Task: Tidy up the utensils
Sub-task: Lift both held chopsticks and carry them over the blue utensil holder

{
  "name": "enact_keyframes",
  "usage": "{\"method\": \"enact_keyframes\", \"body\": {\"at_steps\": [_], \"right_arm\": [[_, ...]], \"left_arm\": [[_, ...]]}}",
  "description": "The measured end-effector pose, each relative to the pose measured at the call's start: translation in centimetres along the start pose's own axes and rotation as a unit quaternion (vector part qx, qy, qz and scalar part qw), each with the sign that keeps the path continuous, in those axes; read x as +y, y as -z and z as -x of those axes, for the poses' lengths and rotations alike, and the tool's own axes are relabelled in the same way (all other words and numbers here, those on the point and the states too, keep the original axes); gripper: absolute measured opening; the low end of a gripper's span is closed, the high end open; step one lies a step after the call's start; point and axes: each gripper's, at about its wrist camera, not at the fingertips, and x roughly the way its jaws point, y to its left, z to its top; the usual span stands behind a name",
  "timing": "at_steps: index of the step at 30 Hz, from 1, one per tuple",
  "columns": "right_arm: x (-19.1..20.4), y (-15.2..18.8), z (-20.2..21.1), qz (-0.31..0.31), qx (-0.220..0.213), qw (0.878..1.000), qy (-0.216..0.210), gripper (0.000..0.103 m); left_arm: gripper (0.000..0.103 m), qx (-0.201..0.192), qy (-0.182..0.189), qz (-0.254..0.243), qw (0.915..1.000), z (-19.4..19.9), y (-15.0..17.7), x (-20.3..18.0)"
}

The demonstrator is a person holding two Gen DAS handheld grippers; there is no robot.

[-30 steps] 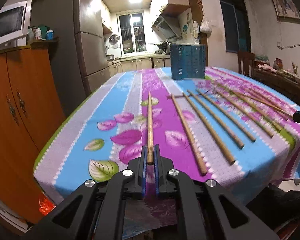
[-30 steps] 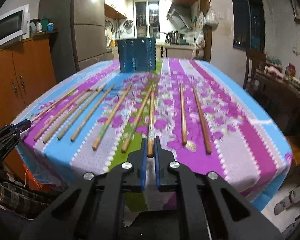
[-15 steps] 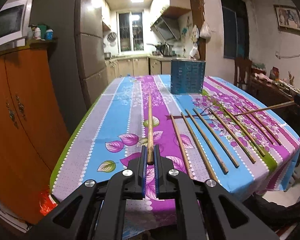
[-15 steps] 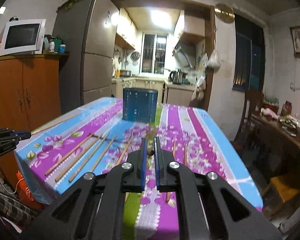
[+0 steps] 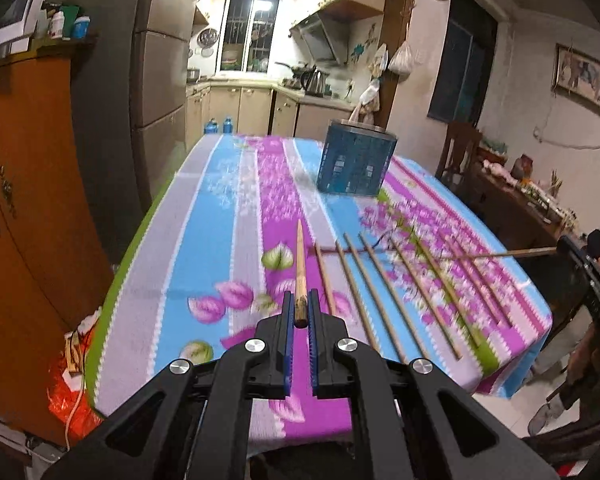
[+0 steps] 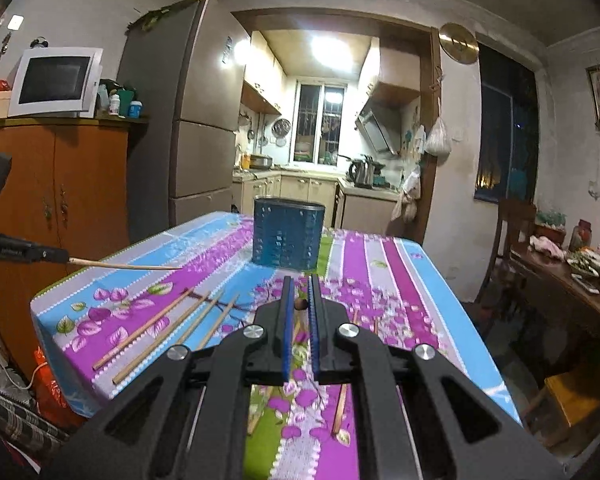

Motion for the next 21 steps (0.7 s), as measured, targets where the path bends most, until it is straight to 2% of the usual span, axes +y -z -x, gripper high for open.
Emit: {"method": "enact_keyframes", "body": {"at_steps": [3, 8, 13, 21], "right_arm": [[-0.1, -1.2, -0.6, 0.014, -0.006, 1.0, -0.006, 0.005], [-0.8, -2.9, -1.8, 0.024, -0.008, 0.999, -0.02, 0.005], [-1.5, -4.5, -2.9, 0.026, -0.008, 0.999, -0.038, 0.005], [-3.8, -6.6, -5.4, -0.006, 0.007, 0.998, -0.063, 0.005]], "left_arm": [[0.007, -0.003, 0.01, 0.007, 0.9999, 0.4, -2.2, 0.3], [0.007, 0.01, 0.006, 0.0, 0.9999, 0.1, -5.4, 0.7], [0.007, -0.01, -0.011, -0.029, 0.9995, 0.2, -7.9, 0.3], [0.007, -0.046, 0.0, -0.036, 0.9983, -0.2, -10.1, -0.9]]}}
